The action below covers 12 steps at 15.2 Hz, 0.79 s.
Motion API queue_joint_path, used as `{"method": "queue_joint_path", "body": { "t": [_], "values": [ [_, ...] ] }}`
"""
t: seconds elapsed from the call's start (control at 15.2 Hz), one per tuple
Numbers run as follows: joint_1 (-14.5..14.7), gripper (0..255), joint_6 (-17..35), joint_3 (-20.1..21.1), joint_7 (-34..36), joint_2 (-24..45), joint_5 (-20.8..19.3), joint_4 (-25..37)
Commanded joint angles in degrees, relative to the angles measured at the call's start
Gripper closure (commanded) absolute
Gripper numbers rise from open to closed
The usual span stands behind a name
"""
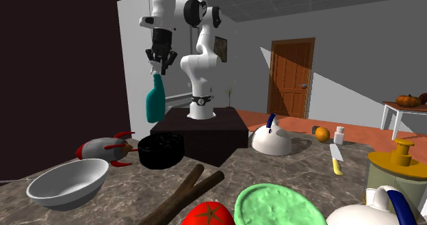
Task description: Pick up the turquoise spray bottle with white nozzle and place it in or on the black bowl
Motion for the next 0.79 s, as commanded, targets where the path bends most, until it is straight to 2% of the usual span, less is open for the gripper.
{"method": "queue_joint_path", "body": {
  "t": [0.0, 0.73],
  "values": [
    [-0.1, 255, 1.8, -0.1, 0.2, 0.5, -0.2, -1.3],
    [-0.5, 255, 12.1, -0.7, 1.2, 4.8, -1.3, -7.3]
  ]
}}
